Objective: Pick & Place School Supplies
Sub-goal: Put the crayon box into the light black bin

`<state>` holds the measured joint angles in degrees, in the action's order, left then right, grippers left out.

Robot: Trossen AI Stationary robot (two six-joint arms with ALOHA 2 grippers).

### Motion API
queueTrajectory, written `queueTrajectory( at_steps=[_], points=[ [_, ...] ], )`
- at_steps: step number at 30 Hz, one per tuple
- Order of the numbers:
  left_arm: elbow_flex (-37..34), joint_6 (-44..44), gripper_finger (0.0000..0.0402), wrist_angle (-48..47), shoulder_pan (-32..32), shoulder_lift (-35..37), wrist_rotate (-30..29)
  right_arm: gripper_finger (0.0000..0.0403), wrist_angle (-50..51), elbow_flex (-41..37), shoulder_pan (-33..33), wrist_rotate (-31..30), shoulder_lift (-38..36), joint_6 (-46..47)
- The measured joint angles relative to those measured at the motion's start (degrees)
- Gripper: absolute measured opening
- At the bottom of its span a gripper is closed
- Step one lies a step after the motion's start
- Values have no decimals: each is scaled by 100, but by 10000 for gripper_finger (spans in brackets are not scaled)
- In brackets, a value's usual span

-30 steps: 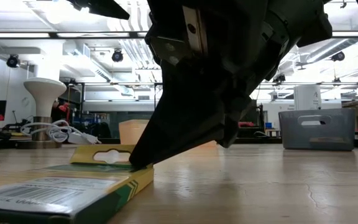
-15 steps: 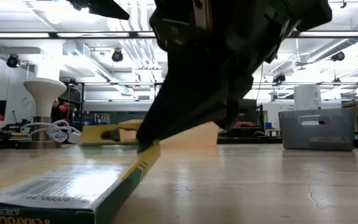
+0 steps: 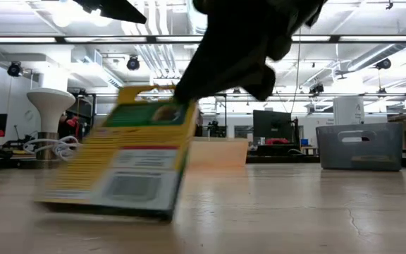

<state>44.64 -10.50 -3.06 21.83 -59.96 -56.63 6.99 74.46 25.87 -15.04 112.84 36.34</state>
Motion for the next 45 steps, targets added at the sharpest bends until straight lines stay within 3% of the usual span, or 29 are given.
queueTrajectory(
  at_steps=[16, 33, 45],
  points=[
    [0, 0, 53, -64, -1, 0, -1, 8, 1867, 0, 0, -924, -1167, 105],
    [0, 2, 53, -137, 1, 0, -1, 8, 4090, 0, 12, -2040, -1393, 2359],
    [0, 0, 53, -161, 1, 0, -1, 8, 5418, 0, 11, -2947, -2172, 3403]
  ],
)
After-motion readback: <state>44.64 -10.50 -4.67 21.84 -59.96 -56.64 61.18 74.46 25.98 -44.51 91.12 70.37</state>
